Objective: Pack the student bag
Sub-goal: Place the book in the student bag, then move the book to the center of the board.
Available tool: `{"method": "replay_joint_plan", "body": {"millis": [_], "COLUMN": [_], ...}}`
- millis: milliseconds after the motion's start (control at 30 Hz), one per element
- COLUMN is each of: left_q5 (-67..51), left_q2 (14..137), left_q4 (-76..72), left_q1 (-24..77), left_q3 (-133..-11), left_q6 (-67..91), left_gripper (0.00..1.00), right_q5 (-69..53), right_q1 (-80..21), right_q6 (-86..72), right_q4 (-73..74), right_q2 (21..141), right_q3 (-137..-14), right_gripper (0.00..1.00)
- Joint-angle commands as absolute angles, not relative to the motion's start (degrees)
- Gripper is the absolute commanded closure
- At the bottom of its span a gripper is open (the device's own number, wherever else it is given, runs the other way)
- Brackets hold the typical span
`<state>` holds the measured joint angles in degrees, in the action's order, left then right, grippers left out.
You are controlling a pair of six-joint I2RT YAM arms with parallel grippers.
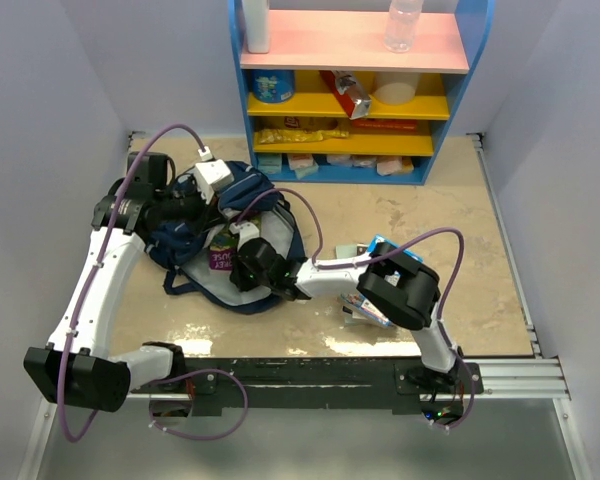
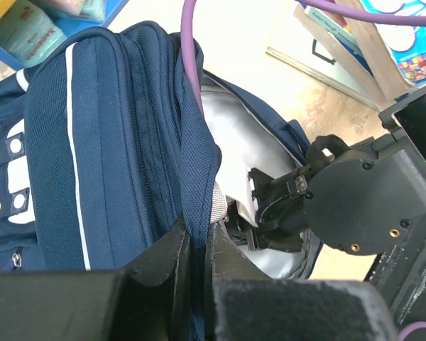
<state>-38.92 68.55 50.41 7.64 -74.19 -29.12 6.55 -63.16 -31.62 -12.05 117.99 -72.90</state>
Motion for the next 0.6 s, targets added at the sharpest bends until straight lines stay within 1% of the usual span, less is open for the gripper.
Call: {"method": "replay_joint_plan", "body": {"millis": [0, 33, 67, 133, 167, 200, 267, 333, 400, 433, 500, 533, 567], "left_q5": [-44.3, -44.47, -44.56, -44.65, -44.56, -44.47, -44.3, -44.12, -44.03, -43.95, -43.86, -44.03, -44.12], "left_q2": [67.06, 67.06, 66.97, 67.06, 66.97, 66.97, 66.89, 66.97, 66.89, 66.8, 66.71, 66.8, 66.8], "left_q4": [43.68, 43.59, 43.68, 43.77, 43.86, 43.94, 44.12, 44.38, 44.38, 44.12, 43.42, 43.42, 43.33], "left_q1": [8.0, 8.0, 8.0, 8.09, 8.0, 8.09, 8.09, 8.0, 8.0, 8.0, 8.0, 8.0, 8.0], "left_q3": [-76.29, -76.29, -76.46, -76.73, -76.9, -76.99, -76.99, -76.82, -76.38, -76.12, -75.15, -75.06, -74.97], "left_q6": [-28.92, -28.92, -28.83, -28.57, -28.65, -28.91, -29.35, -29.62, -30.14, -30.23, -30.32, -30.24, -30.23], "left_gripper": [1.0, 1.0, 1.0, 1.0, 1.0, 1.0, 1.0, 1.0, 1.0, 1.0, 1.0, 1.0, 1.0], "right_q5": [9.04, 10.62, 11.94, 15.72, 16.69, 17.22, 17.4, 16.52, 16.79, 17.92, 19.76, 21.43, 24.58], "right_q1": [-63.1, -63.37, -63.63, -63.72, -63.72, -63.72, -63.72, -63.72, -63.63, -63.63, -63.72, -63.72, -63.63], "right_q6": [-30.32, -30.67, -30.67, -30.94, -31.02, -30.76, -28.92, -29.09, -28.74, -28.74, -30.66, -33.63, -35.58], "right_q4": [-18.7, -21.24, -27.71, -32.32, -33.04, -32.0, -29.11, -27.17, -24.01, -21.82, -10.5, -5.33, 4.73], "right_q2": [118.3, 118.13, 117.69, 117.33, 117.33, 117.51, 116.46, 111.2, 105.68, 100.25, 94.6, 92.31, 86.98], "right_q3": [-76.29, -74.98, -74.01, -72.43, -72.86, -73.73, -75.85, -73.31, -69.98, -66.92, -65.05, -64.34, -63.73], "right_gripper": [0.98, 0.97, 0.93, 0.83, 0.65, 0.56, 0.46, 0.4, 0.38, 0.38, 0.43, 0.5, 0.54]}}
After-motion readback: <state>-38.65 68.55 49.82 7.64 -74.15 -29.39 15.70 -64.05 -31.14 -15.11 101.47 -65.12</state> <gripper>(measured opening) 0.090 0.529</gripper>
